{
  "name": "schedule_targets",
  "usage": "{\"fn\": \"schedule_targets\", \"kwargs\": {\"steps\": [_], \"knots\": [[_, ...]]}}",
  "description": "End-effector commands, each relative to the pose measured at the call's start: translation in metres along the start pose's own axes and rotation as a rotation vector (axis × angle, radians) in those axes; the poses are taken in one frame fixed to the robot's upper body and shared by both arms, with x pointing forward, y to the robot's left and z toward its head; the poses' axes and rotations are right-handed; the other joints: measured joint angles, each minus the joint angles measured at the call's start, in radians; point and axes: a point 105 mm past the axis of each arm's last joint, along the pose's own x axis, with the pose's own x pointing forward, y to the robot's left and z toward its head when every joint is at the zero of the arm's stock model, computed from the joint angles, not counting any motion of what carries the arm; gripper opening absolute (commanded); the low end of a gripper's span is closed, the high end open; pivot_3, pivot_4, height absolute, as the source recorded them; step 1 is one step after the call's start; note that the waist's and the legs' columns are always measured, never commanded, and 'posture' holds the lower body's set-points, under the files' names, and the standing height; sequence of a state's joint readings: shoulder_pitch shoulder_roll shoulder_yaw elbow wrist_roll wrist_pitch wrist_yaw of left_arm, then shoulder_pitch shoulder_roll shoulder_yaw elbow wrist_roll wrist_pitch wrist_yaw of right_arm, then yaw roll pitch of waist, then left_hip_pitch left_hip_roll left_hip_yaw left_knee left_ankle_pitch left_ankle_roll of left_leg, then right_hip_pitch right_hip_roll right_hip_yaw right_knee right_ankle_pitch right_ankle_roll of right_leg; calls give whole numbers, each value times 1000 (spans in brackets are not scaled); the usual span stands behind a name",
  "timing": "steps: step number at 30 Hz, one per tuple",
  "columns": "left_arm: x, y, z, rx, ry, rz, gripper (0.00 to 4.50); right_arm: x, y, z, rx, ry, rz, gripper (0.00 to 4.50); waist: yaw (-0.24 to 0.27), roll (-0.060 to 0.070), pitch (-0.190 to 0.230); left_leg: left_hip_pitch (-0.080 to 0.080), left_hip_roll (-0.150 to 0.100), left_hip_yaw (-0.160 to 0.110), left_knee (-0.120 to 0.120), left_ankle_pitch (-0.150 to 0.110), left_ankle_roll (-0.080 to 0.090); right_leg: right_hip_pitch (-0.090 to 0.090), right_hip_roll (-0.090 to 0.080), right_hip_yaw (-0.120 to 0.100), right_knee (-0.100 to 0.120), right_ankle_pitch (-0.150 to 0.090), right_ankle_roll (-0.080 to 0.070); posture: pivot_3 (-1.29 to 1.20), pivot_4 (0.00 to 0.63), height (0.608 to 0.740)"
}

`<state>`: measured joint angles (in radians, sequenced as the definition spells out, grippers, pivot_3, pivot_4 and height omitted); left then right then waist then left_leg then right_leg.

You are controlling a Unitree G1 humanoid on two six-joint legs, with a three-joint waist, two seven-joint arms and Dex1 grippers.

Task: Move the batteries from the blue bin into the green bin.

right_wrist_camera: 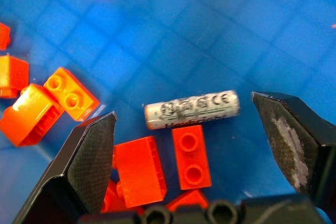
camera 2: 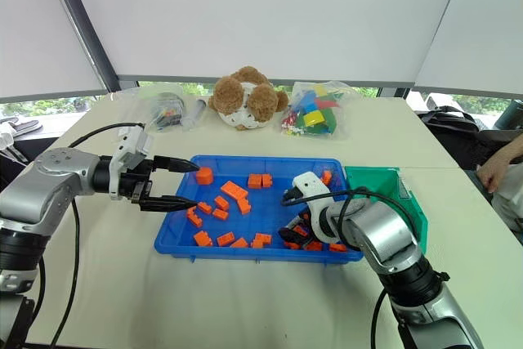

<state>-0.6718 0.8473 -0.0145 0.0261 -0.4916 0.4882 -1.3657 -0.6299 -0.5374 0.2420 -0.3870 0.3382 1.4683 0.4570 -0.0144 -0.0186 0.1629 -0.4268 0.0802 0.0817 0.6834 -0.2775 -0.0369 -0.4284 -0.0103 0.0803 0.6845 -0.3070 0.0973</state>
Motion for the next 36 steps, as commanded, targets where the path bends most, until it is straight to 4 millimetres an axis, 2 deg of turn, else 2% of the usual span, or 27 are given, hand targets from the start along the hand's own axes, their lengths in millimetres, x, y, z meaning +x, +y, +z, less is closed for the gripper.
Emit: {"fn": "schedule_targets", "kwargs": {"steps": [1, 10, 13, 16, 21, 24, 26, 28, 32, 36], "knots": [[-3, 0, 9, 52, -13, 16, 4500, 0, -1, 3, -34, -10, -24, 4464, 0, 0, 0, 0, 0, 0, 0, 0, 0, 0, 0, 0, 0, 0, 0, 0, 150, 733], [-4, -1, 10, 54, -13, 26, 4500, 5, 1, 0, -43, 10, -29, 4464, 0, 0, 0, 0, 0, 0, 0, 0, 0, 0, 0, 0, 0, 0, 0, 0, 150, 733], [-4, -1, 10, 54, -14, 28, 4500, 6, 1, 0, -40, 10, -27, 3591, 0, 0, 0, 0, 0, 0, 0, 0, 0, 0, 0, 0, 0, 0, 0, 0, 150, 733], [-4, -1, 11, 55, -15, 30, 4500, 6, 1, 0, -37, 10, -28, 2190, 0, 0, 0, 0, 0, 0, 0, 0, 0, 0, 0, 0, 0, 0, 0, 0, 150, 733], [-3, -1, 11, 56, -17, 30, 4500, 3, -2, 7, -43, -11, -40, 2172, 0, 0, 0, 0, 0, 0, 0, 0, 0, 0, 0, 0, 0, 0, 0, 0, 150, 733], [-1, -1, 12, 56, -21, 26, 4500, -12, -17, 29, -49, -94, -106, 2172, 0, 0, 0, 0, 0, 0, 0, 0, 0, 0, 0, 0, 0, 0, 0, 0, 150, 733], [0, 0, 12, 56, -24, 22, 4500, -32, -32, 49, -57, -193, -156, 2172, 0, 0, 0, 0, 0, 0, 0, 0, 0, 0, 0, 0, 0, 0, 0, 0, 150, 733], [1, 0, 13, 56, -27, 18, 4500, -53, -49, 58, -56, -245, -204, 2172, 4, 0, 0, 0, 0, 0, 0, 0, 0, 0, 0, 0, 0, 0, 0, 0, 150, 733], [1, 0, 12, 49, -32, 10, 4500, -89, -90, 52, -31, -269, -329, 2172, 6, 0, 0, -1, -1, 0, 0, 0, 0, 0, -1, 0, -1, 0, 0, 0, 150, 733], [1, 1, 9, 43, -30, 7, 4500, -106, -121, 28, -22, -199, -430, 2172, 1, 0, 0, 0, 0, 0, 0, 0, 0, 0, 0, 0, -2, 0, 0, 0, 150, 733]]}}
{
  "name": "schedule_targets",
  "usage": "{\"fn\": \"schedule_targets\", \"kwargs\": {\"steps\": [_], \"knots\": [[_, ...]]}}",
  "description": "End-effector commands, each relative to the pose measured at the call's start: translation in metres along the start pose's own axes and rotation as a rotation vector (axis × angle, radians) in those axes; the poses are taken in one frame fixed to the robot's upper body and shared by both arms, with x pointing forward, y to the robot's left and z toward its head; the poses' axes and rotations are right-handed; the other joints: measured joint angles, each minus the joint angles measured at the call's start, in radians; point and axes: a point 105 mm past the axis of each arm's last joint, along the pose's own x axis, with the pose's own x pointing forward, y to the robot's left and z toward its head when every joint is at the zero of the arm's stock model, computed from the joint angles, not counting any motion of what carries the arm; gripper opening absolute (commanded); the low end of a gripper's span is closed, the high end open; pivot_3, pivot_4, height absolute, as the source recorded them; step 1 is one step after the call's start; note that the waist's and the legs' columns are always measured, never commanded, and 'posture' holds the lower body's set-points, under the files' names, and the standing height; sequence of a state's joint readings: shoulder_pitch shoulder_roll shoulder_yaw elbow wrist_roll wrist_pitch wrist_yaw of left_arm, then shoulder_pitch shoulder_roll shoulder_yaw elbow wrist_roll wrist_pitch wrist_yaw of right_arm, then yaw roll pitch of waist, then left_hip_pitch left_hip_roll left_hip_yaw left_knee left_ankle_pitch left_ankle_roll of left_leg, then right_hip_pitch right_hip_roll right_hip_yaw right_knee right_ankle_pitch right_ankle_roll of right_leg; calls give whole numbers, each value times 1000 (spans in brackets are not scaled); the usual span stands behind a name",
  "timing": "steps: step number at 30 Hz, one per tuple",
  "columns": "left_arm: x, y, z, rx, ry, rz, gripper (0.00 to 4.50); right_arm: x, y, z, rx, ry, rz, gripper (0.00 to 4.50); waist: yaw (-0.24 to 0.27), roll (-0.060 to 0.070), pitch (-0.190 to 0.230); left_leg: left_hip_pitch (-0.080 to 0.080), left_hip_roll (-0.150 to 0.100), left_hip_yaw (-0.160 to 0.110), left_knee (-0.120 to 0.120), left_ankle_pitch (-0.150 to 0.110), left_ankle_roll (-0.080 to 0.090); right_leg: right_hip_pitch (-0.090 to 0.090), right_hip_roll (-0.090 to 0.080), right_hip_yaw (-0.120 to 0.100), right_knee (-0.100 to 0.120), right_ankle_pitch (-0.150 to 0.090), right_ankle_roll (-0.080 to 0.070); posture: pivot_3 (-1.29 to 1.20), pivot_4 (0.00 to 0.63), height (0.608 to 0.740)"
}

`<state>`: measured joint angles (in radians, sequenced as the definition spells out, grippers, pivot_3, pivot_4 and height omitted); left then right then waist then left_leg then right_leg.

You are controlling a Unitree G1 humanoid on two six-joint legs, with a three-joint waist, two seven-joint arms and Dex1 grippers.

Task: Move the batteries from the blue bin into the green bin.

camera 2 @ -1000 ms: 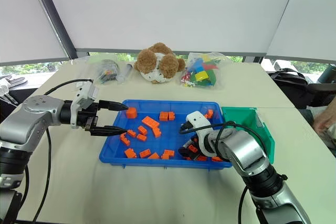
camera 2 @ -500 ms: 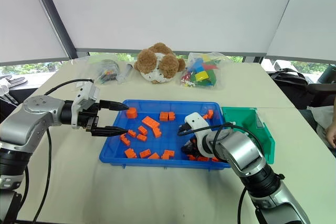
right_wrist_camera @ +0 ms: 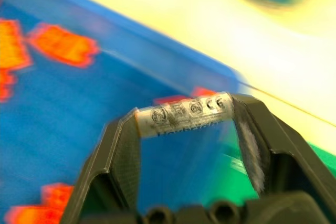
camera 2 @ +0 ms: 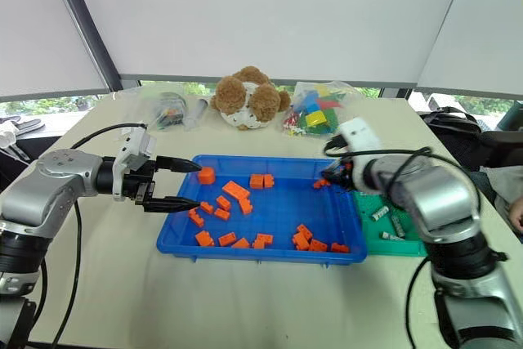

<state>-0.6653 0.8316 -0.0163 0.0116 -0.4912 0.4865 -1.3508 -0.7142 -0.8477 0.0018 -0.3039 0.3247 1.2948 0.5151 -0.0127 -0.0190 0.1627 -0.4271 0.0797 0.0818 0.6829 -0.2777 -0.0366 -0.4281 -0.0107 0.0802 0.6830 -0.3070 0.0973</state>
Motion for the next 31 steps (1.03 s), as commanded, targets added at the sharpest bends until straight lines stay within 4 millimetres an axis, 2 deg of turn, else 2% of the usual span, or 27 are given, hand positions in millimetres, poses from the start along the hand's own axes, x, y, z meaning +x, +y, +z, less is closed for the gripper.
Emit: {"fn": "schedule_targets", "kwargs": {"steps": [1, 4, 7, 9, 14, 18, 21, 27, 31], "knots": [[-4, 3, 10, 36, -21, 5, 4500, -11, -26, -8, -3, 6, -75, 2172, -3, 0, 0, 0, 0, 0, 0, 0, 0, 0, 0, 0, 0, 0, 0, 0, 150, 733], [-4, 4, 11, 32, -26, 3, 4500, -15, -40, -23, 6, 53, -104, 2172, -4, 0, 0, 0, 0, 0, 0, 0, 0, -1, 0, 1, 0, 0, 0, 0, 150, 733], [-3, 5, 12, 22, -30, -3, 4500, -15, -43, -33, 9, 78, -104, 3712, -4, 0, 0, 0, 0, 0, 0, 0, 0, -1, 0, 1, 0, 0, 0, 0, 150, 733], [-4, 5, 12, 12, -34, -7, 4500, -15, -44, -34, 12, 77, -102, 4452, -4, 0, 0, 0, 0, 0, 0, 0, 0, -1, 0, 1, 0, 0, 0, 0, 150, 733], [-7, 6, 15, -8, -39, -11, 4500, -20, -44, -24, 5, 34, -87, 4452, -1, 0, 0, 0, 0, 1, 0, 0, 0, -1, 0, 1, 0, 0, 0, 0, 150, 733], [-11, 6, 16, -18, -36, -10, 4500, -31, -34, 2, -34, -91, 13, 4452, 0, 0, 0, 0, 0, 1, 0, 0, 0, -1, 0, 1, 0, 0, 0, 0, 150, 733], [-15, 6, 18, -21, -33, -9, 4500, -42, -13, 13, -118, -155, 154, 4452, 0, 0, 0, 0, 0, 1, 0, 0, 0, -1, 0, 1, 0, 0, 0, 0, 150, 733], [-21, 6, 20, -31, -30, -4, 4500, -54, 33, 18, -247, -185, 403, 4452, 0, 0, 0, 0, 0, 0, 0, 0, 0, 0, 0, 1, 0, 0, 0, 0, 150, 733], [-23, 6, 20, -33, -32, -1, 4500, -55, 48, 17, -284, -183, 467, 4452, 0, 0, 0, 0, 0, 0, 0, 0, 0, 0, 0, 0, 0, 0, 0, 0, 150, 733]]}}
